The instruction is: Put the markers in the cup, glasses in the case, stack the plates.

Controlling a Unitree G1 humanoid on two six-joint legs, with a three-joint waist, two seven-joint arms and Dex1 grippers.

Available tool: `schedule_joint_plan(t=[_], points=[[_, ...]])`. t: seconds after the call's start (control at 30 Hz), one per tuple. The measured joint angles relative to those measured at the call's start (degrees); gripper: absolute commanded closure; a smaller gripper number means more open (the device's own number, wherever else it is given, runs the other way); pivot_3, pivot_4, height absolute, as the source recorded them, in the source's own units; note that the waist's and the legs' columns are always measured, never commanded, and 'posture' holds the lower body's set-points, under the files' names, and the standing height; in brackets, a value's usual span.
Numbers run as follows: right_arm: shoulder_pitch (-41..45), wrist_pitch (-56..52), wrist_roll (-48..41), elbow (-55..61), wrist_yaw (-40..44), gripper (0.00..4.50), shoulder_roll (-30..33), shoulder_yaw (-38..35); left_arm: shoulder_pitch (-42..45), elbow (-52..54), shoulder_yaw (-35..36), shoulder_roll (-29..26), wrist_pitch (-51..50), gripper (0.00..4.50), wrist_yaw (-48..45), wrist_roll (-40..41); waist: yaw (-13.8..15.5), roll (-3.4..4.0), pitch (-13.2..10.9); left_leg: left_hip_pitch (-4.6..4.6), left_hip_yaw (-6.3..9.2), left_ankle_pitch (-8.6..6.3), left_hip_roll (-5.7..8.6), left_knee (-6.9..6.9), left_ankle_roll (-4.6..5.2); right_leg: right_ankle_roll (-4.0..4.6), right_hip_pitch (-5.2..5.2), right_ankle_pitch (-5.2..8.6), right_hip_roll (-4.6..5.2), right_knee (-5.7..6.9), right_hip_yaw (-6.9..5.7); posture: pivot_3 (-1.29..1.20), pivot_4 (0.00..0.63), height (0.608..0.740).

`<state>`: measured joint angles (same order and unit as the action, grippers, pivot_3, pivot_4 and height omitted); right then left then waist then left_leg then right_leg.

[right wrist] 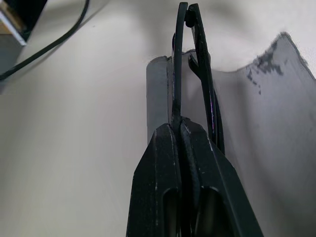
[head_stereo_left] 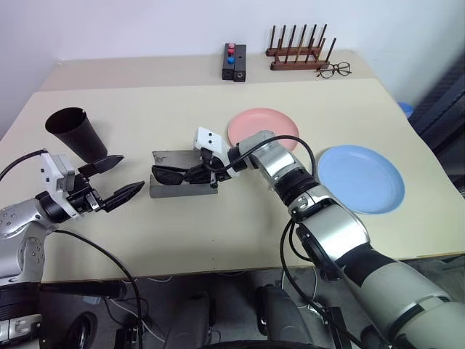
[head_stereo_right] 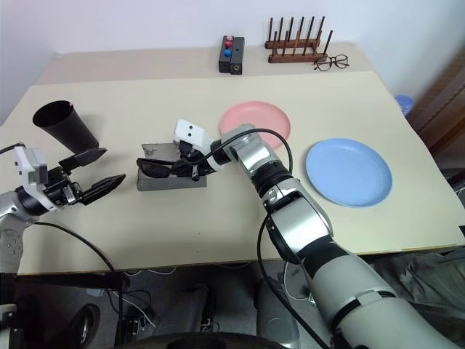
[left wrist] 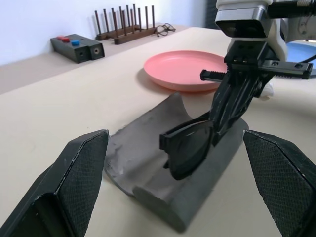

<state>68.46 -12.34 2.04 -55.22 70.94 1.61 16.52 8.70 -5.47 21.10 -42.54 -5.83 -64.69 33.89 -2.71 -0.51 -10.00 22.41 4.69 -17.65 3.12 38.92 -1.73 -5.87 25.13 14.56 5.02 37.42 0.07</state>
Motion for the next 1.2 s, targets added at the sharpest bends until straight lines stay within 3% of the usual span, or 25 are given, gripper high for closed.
schedule_joint_plan(t=[0.27,0.3,0.4,0.57,0.97,1.03,1.2], points=[[0.0,0.8,1.6,-1.0,-0.2,4.45,-1.5,1.2,0.3,0.1,0.0,0.0,-0.1,0.0,0.4,-0.2,0.0,0.0,0.0,0.0,-0.01,0.0,0.0,-0.01,-0.01,0.0,0.01,0.0,0.0,0.0,0.01,0.0,0.15,0.74],[0.0,0.8,1.6,-1.0,-0.2,3.83,-1.7,1.1,0.2,0.4,0.0,0.0,-0.1,0.0,0.5,-0.2,0.0,0.0,0.0,0.0,0.0,0.0,0.0,-0.01,-0.01,0.0,0.01,0.0,0.0,0.0,0.01,0.0,0.15,0.74],[0.0,0.8,1.6,-1.3,-0.2,2.65,-2.1,1.1,-0.1,1.2,0.0,0.0,-0.2,0.0,0.8,-0.2,0.0,0.0,0.0,0.0,0.0,0.0,0.0,-0.01,-0.01,0.0,0.01,0.0,0.0,0.0,0.01,0.0,0.15,0.74],[0.0,1.5,1.6,-1.3,-0.8,0.06,-2.2,1.0,-0.2,1.5,0.0,0.0,-0.5,0.0,1.2,-0.2,0.0,0.0,0.0,0.0,0.0,0.0,0.0,-0.01,-0.01,0.0,0.01,0.0,0.0,0.0,0.01,0.0,0.15,0.74],[0.0,0.1,-2.4,0.9,-0.7,0.06,-1.4,-3.8,0.1,1.9,-0.1,0.0,-1.5,0.0,1.7,-0.2,0.0,0.0,0.0,0.0,0.0,0.0,0.0,-0.01,-0.01,0.0,0.0,0.0,0.0,0.0,0.0,0.0,0.15,0.74],[0.0,-2.0,-5.3,3.6,-0.2,0.06,-0.6,-6.4,0.3,1.9,-0.1,0.0,-1.5,0.0,1.7,-0.2,0.1,0.0,0.0,0.01,0.0,0.0,0.0,-0.01,-0.01,0.0,-0.01,0.0,0.02,-0.01,0.01,0.0,0.15,0.74],[-8.1,-11.0,-14.9,23.4,1.3,0.06,7.0,-13.5,2.7,1.8,-1.1,-0.3,-2.5,0.0,1.7,-0.7,0.9,-0.02,0.0,0.01,0.09,-0.02,0.06,0.04,0.04,0.0,-0.16,0.0,0.02,-0.13,-0.06,0.0,0.15,0.74]])
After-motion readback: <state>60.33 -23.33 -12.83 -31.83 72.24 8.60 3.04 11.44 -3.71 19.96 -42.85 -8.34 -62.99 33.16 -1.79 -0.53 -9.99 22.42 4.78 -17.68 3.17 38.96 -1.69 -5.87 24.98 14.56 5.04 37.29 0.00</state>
